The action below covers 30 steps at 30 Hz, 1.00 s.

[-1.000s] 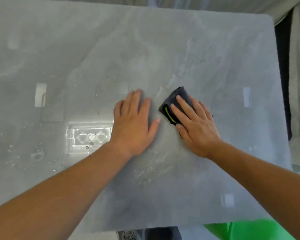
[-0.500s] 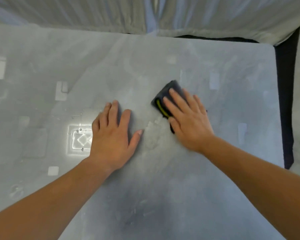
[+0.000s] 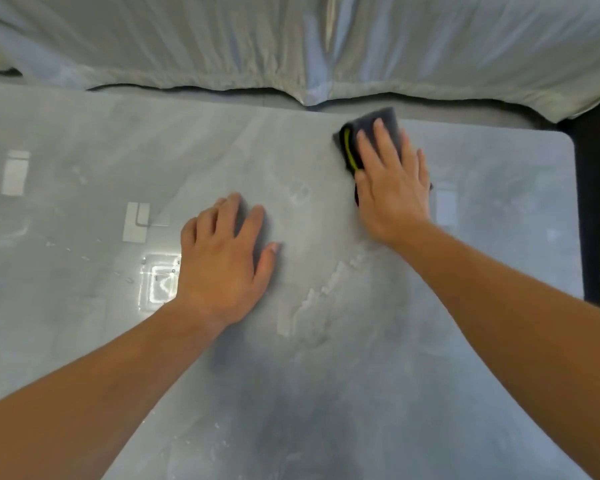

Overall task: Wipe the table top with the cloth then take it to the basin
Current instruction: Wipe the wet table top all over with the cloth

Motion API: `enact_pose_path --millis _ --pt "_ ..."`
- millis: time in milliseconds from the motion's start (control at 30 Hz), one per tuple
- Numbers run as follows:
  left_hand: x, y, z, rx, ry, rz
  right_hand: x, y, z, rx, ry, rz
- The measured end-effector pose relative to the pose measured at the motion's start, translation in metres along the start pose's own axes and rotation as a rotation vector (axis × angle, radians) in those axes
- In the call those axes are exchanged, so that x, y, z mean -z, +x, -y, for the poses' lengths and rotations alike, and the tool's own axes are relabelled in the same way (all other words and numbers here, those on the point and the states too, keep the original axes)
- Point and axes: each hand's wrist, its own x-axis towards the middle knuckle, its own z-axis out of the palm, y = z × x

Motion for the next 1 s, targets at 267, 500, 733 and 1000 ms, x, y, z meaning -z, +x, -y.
enact_pose_path --millis 267,500,733,1000 --pt "0.004 0.000 0.009 -0.043 -0.025 0.042 -0.001 -0.009 0.023 0.443 -0.112 0.124" --pt "0.006 -0.005 0.023 -0.080 -0.211 0.100 -0.012 0.019 0.073 -0.003 0.030 -0.001" --pt "0.016 -0.028 0.037 -0.053 -0.400 0.030 -0.006 0.018 0.071 0.182 -0.026 0.091" --pt "-0.009 -0.060 0.040 -0.051 -0.189 0.119 -0.020 -0.011 0.126 0.379 -0.061 0.141"
